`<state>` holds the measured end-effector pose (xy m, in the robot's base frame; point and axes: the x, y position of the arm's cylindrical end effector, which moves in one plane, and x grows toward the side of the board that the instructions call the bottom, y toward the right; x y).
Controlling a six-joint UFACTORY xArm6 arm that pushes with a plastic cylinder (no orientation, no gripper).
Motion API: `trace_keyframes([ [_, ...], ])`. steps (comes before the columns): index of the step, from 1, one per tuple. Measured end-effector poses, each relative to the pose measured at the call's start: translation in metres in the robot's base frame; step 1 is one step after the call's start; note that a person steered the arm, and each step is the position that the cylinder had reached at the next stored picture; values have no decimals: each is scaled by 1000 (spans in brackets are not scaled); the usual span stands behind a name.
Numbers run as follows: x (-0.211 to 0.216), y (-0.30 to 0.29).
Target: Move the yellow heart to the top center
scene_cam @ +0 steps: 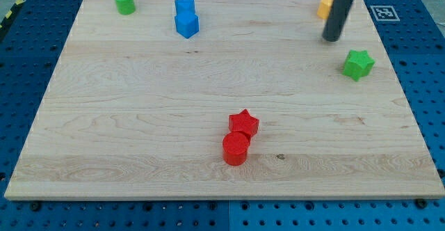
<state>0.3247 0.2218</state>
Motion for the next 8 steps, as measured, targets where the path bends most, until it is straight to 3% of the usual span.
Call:
trace_keyframes([
  [1, -34, 48],
  [2, -97, 62],
  [5, -133, 38],
  [8, -100, 45],
])
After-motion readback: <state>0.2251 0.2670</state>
